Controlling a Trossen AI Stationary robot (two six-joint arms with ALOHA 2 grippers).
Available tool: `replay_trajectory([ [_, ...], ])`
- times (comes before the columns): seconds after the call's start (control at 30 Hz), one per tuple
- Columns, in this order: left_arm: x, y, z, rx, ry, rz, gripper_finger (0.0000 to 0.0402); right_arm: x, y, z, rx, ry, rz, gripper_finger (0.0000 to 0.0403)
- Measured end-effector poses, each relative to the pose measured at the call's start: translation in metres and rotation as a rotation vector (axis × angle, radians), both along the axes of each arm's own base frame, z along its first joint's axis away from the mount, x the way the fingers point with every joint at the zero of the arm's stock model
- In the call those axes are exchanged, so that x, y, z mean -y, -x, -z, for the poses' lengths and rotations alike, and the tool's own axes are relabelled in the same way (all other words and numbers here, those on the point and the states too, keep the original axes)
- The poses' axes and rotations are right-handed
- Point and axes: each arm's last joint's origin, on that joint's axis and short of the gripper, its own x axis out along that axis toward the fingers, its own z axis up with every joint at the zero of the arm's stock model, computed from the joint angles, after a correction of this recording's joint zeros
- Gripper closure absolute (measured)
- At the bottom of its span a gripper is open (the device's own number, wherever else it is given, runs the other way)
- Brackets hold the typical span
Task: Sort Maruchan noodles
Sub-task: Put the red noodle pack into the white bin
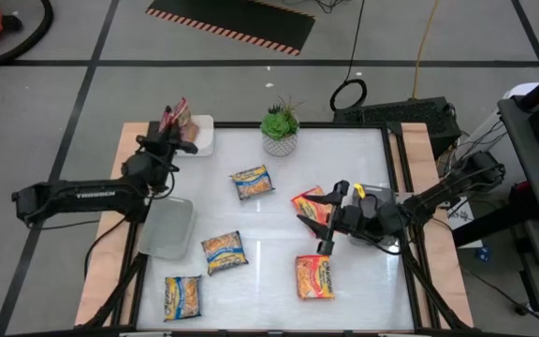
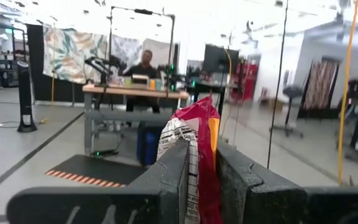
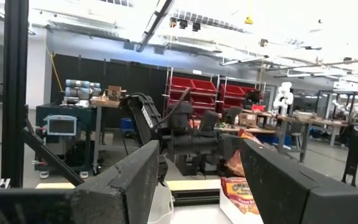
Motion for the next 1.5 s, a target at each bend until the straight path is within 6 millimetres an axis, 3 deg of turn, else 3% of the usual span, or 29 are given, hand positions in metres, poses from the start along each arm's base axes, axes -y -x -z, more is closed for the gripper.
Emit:
replay_trajectory([
  [0.23,-0.011,0.009,0.019,0.004,0.028,-0.049,0.0339,-0.001,0.001,-0.001,0.009,-0.004,-0.003,0.0183],
  [1.03,-0.047,-0.004,0.049,0.034,0.119,-0.029,0.0339,0.001,0.003,-0.007,0.054,0.015,0.013,0.0183],
  [1.5,-0.074,-0.034,0.055,-0.068,0.164,0.029,0.0339,0.002,0.002,-0.006,0.052,0.018,0.018,0.0183],
])
